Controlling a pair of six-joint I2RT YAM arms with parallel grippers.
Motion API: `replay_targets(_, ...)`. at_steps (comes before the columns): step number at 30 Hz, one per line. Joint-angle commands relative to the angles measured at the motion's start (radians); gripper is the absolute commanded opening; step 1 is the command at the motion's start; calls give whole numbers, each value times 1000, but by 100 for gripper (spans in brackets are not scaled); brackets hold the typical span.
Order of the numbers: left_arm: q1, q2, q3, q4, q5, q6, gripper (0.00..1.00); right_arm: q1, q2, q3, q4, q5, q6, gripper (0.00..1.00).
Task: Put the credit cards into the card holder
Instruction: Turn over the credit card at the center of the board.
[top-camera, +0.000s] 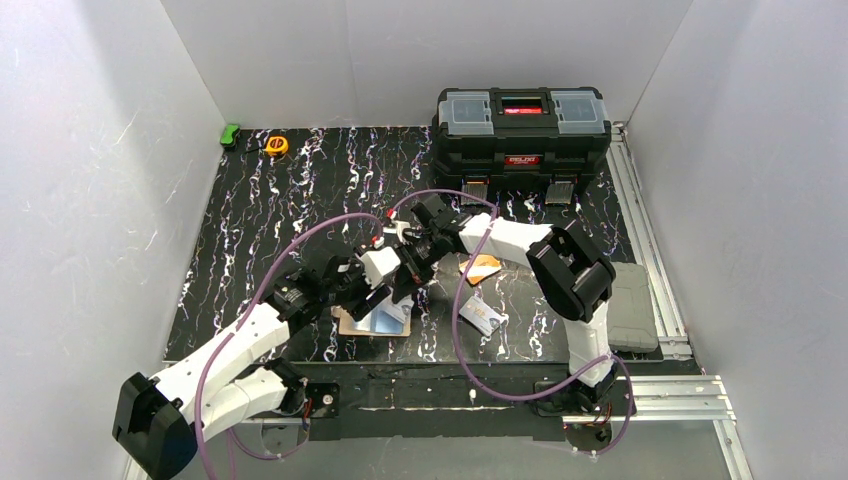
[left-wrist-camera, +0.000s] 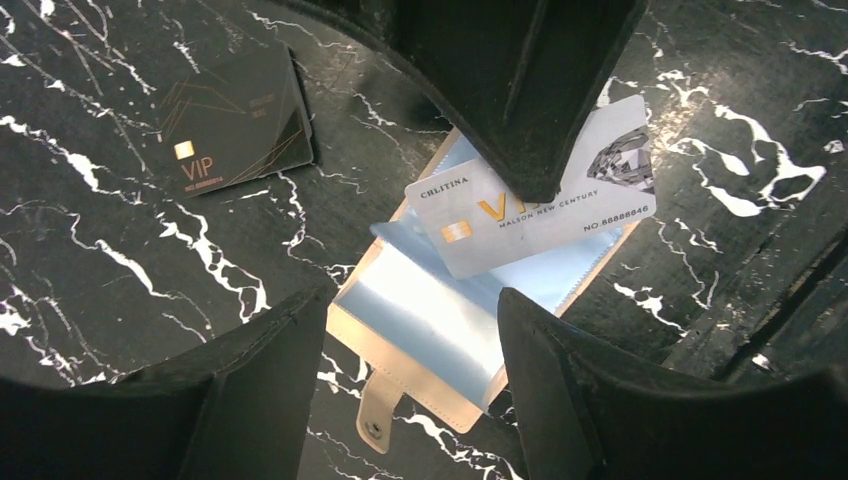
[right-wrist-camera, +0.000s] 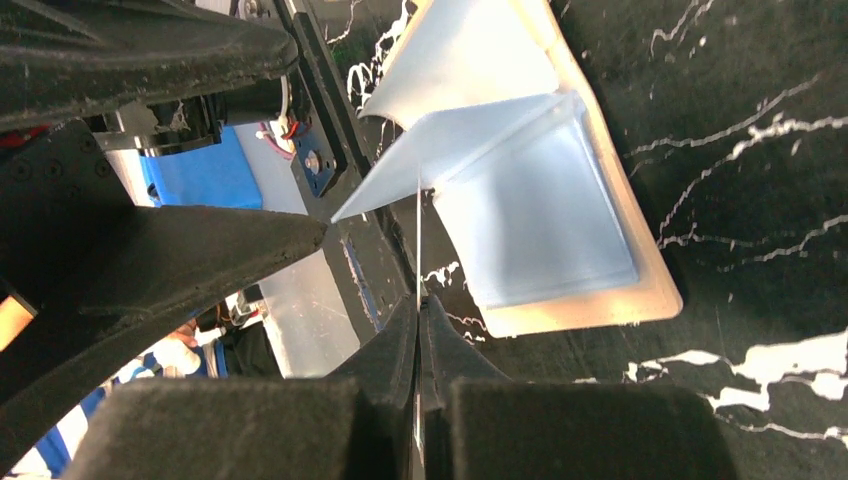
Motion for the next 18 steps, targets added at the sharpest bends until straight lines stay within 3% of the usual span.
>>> replay_targets(1, 0, -2, -1, 6, -72, 16, 62, 16, 42, 94, -32, -7, 0, 1)
replay_targets(9, 30, -7, -50, -29, -187, 37, 70, 22, 121, 169, -83, 18, 2, 1)
replay_targets(18, 208, 123, -84, -30, -55, 88, 79, 22, 125, 147, -101, 50, -5, 1)
